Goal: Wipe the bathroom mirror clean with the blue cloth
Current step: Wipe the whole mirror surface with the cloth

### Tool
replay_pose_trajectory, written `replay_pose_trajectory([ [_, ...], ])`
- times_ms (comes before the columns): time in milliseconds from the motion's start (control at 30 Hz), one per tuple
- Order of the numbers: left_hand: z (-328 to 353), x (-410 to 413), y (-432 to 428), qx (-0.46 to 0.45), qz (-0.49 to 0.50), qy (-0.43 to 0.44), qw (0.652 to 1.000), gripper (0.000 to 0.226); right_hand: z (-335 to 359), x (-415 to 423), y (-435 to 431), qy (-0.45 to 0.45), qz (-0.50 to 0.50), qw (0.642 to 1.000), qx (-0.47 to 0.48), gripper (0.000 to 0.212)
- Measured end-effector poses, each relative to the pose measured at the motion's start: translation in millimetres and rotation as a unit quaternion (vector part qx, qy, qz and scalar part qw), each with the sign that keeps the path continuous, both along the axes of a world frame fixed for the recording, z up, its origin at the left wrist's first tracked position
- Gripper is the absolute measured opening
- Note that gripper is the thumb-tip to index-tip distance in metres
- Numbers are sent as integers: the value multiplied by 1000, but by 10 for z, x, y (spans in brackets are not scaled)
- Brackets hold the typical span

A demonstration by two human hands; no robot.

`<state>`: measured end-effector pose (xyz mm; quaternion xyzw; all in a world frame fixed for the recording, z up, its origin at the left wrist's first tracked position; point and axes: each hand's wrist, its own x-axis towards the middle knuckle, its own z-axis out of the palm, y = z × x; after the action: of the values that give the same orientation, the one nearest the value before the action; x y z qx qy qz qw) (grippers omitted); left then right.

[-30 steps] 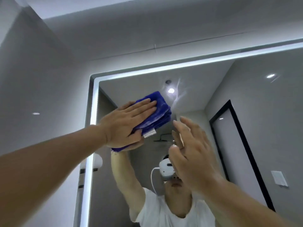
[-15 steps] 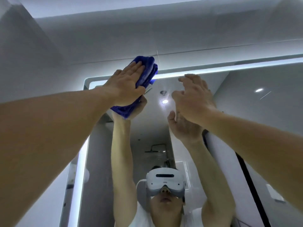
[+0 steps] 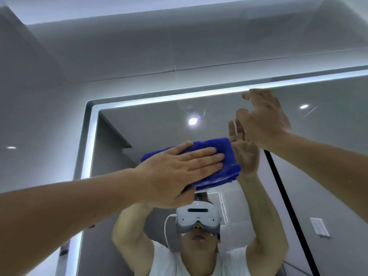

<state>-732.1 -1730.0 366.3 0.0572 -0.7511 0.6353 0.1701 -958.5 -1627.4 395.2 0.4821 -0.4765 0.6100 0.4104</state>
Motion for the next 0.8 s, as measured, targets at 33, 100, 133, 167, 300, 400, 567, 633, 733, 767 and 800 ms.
replay_pose_trajectory([
  [33,85,9,22,-19,6,-25,999,62,2,-27,1,2,-2,1000,3,56],
  [100,371,-36,80,-35,29,12,999,64,25,-70,7,12,-1,1000,-2,60],
  [133,563,-88,117,-22,45,76,996,67,39,-80,16,15,2,1000,-7,61],
  [167,779,-154,147,-8,60,148,987,70,54,-83,27,15,5,1000,-10,63],
  [300,1443,-490,225,81,55,288,953,70,102,-80,94,7,10,1000,-8,71],
  [400,1506,-631,200,102,37,325,940,73,99,-162,117,11,2,1000,-18,59],
  [567,814,-708,116,29,-3,235,972,64,51,-222,158,14,-6,999,-36,53],
  [633,455,-662,113,7,-10,168,986,66,45,-161,196,6,8,1000,-30,62],
  [733,31,-441,106,18,-6,41,999,63,59,-43,249,-6,26,999,-19,71],
  [767,12,-357,97,22,1,15,1000,62,65,4,246,1,22,1000,-15,69],
  [800,71,-288,98,17,9,7,1000,62,74,54,232,9,17,1000,-13,65],
])
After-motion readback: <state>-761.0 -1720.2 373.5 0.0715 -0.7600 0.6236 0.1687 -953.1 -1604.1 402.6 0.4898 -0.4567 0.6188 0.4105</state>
